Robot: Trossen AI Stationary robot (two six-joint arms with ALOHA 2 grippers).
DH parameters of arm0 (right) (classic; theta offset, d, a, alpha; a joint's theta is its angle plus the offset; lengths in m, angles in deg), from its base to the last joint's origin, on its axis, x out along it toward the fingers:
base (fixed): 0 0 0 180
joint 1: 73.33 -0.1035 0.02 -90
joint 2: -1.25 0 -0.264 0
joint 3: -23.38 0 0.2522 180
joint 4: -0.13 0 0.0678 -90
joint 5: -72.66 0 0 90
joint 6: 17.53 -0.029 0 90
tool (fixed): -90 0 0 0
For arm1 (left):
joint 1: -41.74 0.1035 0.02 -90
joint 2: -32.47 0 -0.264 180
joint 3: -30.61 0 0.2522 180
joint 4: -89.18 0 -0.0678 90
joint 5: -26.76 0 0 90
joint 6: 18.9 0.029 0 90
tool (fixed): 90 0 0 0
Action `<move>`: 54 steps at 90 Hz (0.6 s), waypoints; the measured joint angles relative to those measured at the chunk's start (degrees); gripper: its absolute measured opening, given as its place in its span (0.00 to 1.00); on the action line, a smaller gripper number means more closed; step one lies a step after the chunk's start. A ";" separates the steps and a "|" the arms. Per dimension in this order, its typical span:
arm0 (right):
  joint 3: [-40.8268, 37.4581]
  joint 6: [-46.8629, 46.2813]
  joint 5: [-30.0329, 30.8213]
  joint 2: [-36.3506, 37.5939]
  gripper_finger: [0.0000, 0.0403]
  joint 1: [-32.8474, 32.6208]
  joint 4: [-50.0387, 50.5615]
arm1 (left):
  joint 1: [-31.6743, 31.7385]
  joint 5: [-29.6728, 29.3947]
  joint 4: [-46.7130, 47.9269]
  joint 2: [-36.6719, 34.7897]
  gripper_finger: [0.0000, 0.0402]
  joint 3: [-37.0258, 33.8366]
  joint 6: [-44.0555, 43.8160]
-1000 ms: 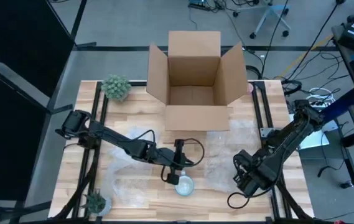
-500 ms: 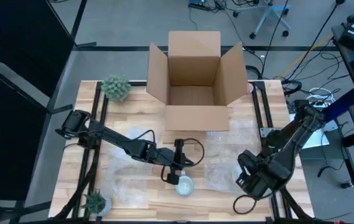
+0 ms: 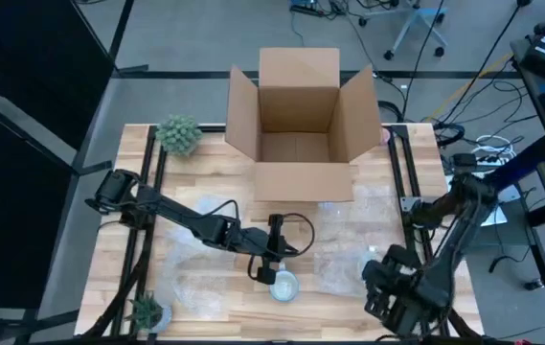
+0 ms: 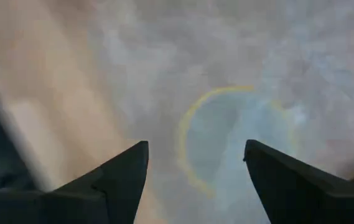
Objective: Wrap mug
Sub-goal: Wrap the yellow mug with the bubble wrap
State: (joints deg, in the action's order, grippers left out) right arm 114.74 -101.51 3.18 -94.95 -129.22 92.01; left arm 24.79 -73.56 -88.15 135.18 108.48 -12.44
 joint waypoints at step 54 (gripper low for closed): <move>-2.48 2.41 -5.00 -8.92 0.63 1.52 -10.50 | 0.00 0.04 -2.76 0.00 0.00 0.00 -0.04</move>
State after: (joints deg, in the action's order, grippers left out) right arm 112.26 -99.10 -1.83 -103.87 -127.70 81.51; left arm 24.79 -73.53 -90.91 135.18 108.48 -12.48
